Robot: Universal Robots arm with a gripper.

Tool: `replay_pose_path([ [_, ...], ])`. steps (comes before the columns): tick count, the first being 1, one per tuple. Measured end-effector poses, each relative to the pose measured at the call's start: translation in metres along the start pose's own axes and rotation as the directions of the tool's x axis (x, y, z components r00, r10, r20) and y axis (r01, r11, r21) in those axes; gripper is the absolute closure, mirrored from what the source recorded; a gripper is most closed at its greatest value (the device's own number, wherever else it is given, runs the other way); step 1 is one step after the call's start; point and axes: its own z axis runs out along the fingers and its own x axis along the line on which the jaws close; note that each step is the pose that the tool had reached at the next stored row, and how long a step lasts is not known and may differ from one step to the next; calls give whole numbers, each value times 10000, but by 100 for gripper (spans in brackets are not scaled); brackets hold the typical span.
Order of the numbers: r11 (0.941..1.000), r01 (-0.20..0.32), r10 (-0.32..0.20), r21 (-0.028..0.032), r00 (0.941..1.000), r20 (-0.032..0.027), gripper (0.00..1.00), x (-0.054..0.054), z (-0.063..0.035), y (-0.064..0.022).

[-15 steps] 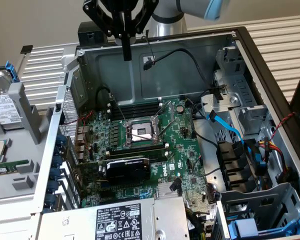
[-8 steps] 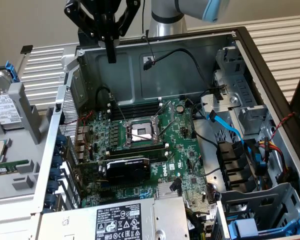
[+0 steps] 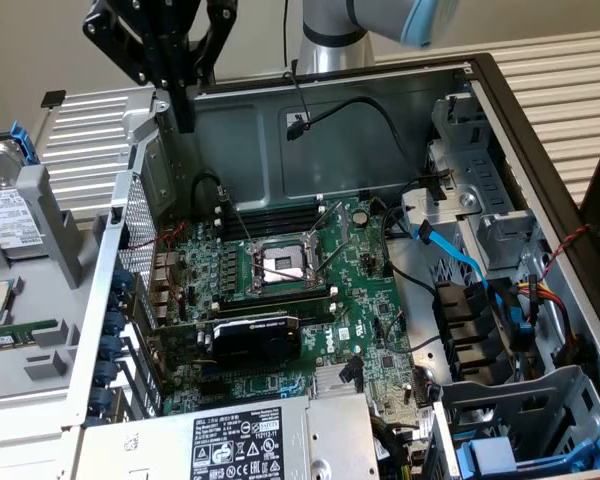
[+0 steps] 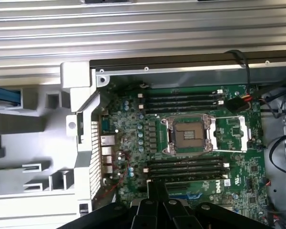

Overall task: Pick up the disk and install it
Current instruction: 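Reach for the disk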

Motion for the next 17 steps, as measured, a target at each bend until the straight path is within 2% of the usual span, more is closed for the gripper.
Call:
replay_pose_path([
  [17,10000,-1,1,0,10000,-2,89,771,-11,-87],
])
